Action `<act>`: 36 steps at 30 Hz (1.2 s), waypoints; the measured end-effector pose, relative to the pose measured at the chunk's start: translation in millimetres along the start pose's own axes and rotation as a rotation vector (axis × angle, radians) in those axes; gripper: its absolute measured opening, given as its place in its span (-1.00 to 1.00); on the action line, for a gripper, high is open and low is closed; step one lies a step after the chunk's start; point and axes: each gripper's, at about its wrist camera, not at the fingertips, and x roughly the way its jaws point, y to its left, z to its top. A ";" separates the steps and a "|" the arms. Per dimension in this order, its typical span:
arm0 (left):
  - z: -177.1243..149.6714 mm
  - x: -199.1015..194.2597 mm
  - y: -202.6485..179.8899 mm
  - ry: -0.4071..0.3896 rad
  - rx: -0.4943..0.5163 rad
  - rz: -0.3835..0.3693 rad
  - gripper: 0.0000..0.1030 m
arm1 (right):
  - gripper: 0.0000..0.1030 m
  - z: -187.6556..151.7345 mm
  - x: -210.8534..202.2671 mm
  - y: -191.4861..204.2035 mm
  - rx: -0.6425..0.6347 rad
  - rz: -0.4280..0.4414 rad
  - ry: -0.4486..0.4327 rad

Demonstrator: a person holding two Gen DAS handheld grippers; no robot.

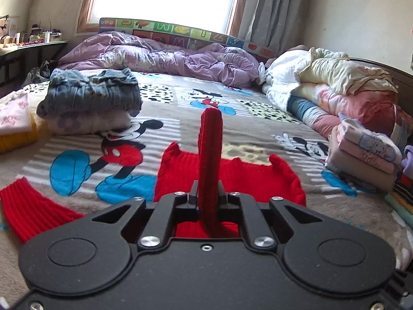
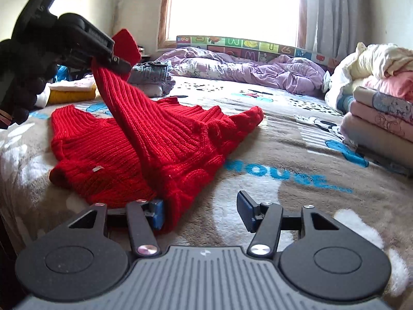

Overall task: Fold clothes
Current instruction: 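Lift the sleeve with the left gripper, lay it across the sweater, open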

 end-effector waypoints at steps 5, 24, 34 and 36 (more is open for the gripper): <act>-11.9 3.3 16.7 0.002 -0.023 -0.009 -0.86 | 0.09 -0.2 -3.5 3.6 -0.029 -0.004 0.002; -43.2 19.3 56.6 0.084 -0.041 -0.040 -0.85 | 0.13 -0.9 -39.0 15.8 -0.165 0.058 0.046; -44.2 11.9 68.8 0.114 -0.111 -0.019 -0.51 | 0.11 22.2 -12.2 23.8 -0.118 0.136 -0.135; -43.4 7.5 79.4 0.109 -0.157 0.012 -0.47 | 0.11 22.9 -0.7 23.3 -0.103 0.161 -0.120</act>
